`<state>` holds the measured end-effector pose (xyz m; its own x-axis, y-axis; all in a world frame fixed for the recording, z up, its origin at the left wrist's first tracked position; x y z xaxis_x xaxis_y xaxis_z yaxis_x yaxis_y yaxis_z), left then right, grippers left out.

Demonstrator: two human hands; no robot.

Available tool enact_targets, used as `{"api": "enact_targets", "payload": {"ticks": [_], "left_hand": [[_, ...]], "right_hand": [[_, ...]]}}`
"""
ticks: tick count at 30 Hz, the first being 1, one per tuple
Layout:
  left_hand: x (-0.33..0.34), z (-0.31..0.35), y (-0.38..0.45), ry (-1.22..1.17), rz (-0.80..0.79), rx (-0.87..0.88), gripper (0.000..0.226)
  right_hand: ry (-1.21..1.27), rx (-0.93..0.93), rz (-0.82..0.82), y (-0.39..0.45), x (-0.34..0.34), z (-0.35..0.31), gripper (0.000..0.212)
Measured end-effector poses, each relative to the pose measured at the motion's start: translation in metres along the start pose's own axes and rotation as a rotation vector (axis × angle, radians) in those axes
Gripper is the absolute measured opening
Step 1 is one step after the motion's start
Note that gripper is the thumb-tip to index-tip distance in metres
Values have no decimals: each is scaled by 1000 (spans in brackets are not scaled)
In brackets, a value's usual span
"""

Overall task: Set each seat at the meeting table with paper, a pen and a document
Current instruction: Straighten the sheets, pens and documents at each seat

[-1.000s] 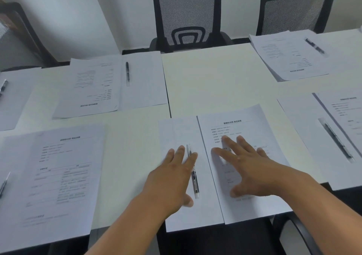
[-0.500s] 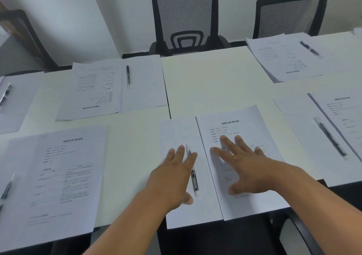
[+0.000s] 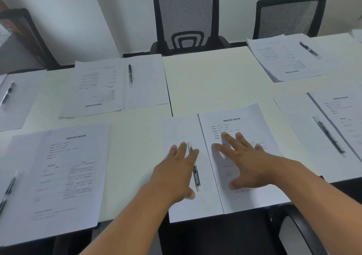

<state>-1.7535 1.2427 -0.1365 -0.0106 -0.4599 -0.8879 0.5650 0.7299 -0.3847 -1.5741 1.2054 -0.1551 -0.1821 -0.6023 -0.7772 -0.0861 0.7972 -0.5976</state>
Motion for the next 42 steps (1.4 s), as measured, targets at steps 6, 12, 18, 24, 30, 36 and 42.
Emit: {"api": "enact_targets", "payload": {"ticks": [6,12,18,24,30,36,42], "left_hand": [[-2,-1,-3,-30,-2,-14,127],[-11,3,-11,-88,-5,-14,121],[-33,11,-27,-92,34,-18,116],[-59,18,-56,-50,90,-46,115],[-110,32,-98,35,174,-69,109],[-179,44,-153,116,289,-117,96],[-258,56,-233,198,461,-147,82]], "right_hand": [[-18,-3,6,-4,-4,-7,122],[-12,22,66,-19,-14,-16,117],[-5,34,167,-41,-36,-27,104],[-43,34,252,-72,-61,-43,98],[-109,7,393,-122,-107,-75,82],[-174,-21,517,-183,-164,-119,63],[-182,-108,670,-251,-220,-177,63]]}}
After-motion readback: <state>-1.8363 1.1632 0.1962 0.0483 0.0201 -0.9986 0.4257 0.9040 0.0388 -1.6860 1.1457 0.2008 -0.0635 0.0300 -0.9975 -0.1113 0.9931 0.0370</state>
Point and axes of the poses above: each hand's wrist, its own y-axis towards the middle knuckle, its own x-axis out of the palm, z = x × y, the point moved 10 cm from there along y, towards the middle knuckle, and after that the axes turned 7 degrees about z, right-handed, at the moved point
